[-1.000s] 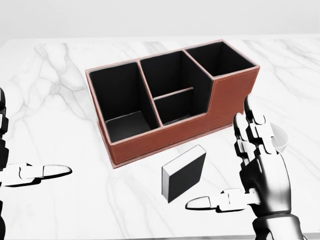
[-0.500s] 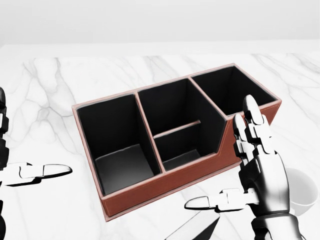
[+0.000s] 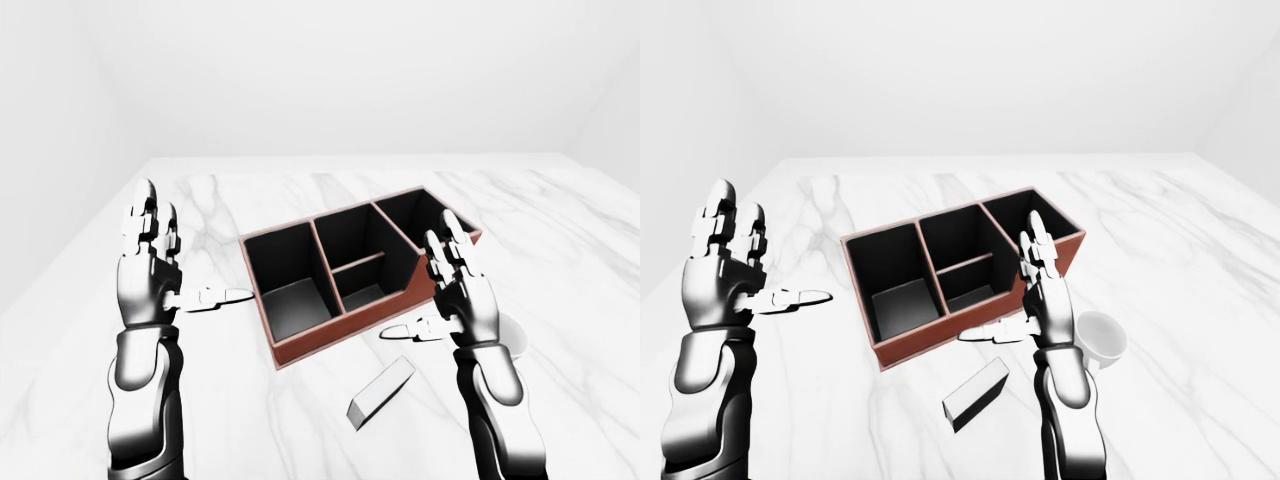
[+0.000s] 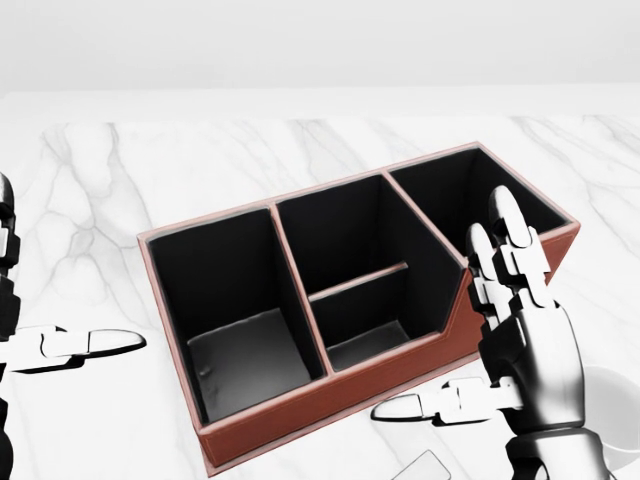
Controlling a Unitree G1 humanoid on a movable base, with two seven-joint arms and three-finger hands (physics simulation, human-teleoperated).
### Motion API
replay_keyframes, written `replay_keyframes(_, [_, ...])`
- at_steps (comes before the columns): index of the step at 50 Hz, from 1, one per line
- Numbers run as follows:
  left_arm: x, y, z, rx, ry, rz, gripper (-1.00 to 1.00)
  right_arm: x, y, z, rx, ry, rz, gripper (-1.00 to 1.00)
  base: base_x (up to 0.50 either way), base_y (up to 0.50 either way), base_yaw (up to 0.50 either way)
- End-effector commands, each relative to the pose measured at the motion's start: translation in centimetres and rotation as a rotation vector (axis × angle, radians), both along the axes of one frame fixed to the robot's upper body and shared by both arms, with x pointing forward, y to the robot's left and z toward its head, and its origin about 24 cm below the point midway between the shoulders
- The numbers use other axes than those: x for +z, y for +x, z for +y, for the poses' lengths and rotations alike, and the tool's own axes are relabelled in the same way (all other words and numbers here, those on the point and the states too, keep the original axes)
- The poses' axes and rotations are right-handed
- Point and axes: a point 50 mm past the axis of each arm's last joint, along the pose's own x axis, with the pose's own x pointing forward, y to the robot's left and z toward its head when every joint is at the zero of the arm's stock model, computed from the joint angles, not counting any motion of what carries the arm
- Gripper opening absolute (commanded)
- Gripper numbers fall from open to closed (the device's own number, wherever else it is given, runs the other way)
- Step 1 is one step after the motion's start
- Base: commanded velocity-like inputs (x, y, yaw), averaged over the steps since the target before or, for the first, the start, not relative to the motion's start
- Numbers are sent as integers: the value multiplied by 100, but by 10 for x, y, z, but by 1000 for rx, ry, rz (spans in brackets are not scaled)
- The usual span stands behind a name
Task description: Pick up the book and place it in the front compartment of the caddy.
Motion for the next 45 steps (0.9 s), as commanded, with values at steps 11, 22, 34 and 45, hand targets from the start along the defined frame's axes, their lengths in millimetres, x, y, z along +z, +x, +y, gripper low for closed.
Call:
replay_keyframes(11, [1,-1,1,2,3,-6,100,-3,1,1,-12,-36,14,100,0,0,0])
replay_keyframes(22, [2,-1,2,4,3,-10,100,2,-1,0,-29,-67,-5,100,0,0,0])
replay_keyframes(34, [2,0,1,3,4,-5,100,6,-5,0,-54,-183,-21,100,0,0,0])
replay_keyframes(45, [0,0,1,3,3,1,100,8,-9,0,-71,-283,-22,100,0,0,0])
